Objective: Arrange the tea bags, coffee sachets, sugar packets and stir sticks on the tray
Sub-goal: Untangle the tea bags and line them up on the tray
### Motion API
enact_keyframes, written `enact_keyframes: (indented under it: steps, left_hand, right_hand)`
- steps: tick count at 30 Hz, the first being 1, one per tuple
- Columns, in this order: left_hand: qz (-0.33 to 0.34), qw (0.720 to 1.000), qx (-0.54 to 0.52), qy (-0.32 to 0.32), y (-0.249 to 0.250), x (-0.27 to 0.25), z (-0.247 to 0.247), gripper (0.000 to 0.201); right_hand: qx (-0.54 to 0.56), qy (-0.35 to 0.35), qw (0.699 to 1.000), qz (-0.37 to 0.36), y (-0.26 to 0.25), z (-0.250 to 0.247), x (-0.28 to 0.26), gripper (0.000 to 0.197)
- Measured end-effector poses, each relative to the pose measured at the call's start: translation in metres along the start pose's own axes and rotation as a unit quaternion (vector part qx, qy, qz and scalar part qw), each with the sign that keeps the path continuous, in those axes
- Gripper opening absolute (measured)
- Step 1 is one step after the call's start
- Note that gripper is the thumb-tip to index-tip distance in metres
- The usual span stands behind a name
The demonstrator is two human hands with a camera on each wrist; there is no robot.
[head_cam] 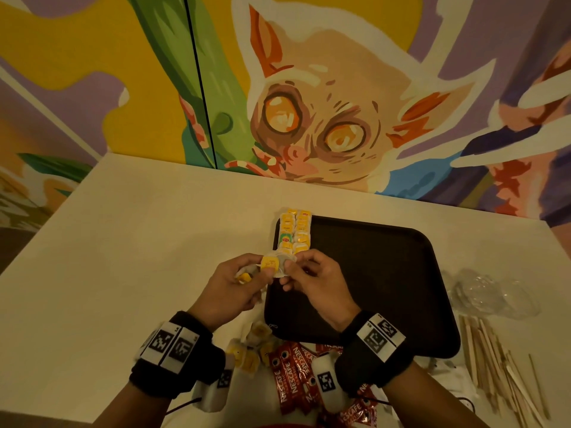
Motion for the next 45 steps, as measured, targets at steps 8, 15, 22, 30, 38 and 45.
enact_keyframes:
  steps: [8, 15, 22, 30, 38, 45]
  left_hand:
    - [0.042, 0.997, 0.024, 0.061, 0.003, 0.004, -0.006, 0.013]
    - [0.116, 0.975, 0.186, 0.037, 0.020, 0.004, -0.005, 0.010]
    - [0.147, 0.965, 0.214, 0.031, 0.027, 0.009, -0.003, 0.012]
    - [0.136, 0.967, 0.211, 0.052, 0.026, 0.010, -0.004, 0.014]
    - [0.132, 0.964, 0.222, 0.061, 0.026, 0.009, -0.004, 0.011]
    - [0.137, 0.953, 0.262, 0.067, 0.026, 0.011, -0.006, 0.008]
  right_hand:
    - [0.059, -0.025, 0.997, 0.036, 0.012, 0.009, -0.007, 0.029]
    - [-0.154, -0.036, 0.983, -0.093, -0.004, 0.004, -0.008, 0.040]
    - [-0.185, 0.030, 0.973, -0.135, -0.016, -0.005, -0.007, 0.014]
    - [-0.225, 0.091, 0.961, -0.134, -0.016, -0.010, -0.009, 0.019]
    - [-0.269, 0.111, 0.947, -0.137, -0.021, -0.015, -0.013, 0.010]
    - [-0.269, 0.110, 0.949, -0.123, -0.021, -0.019, -0.018, 0.007]
Point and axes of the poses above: each hand's wrist, its own x-axis towards the middle knuckle, its own z-axis out of the palm, y = z × x, the point moved 7 cm from there along x, towards the middle knuckle, and after that the axes turned 11 degrees about -x, right-handed, at the moved point
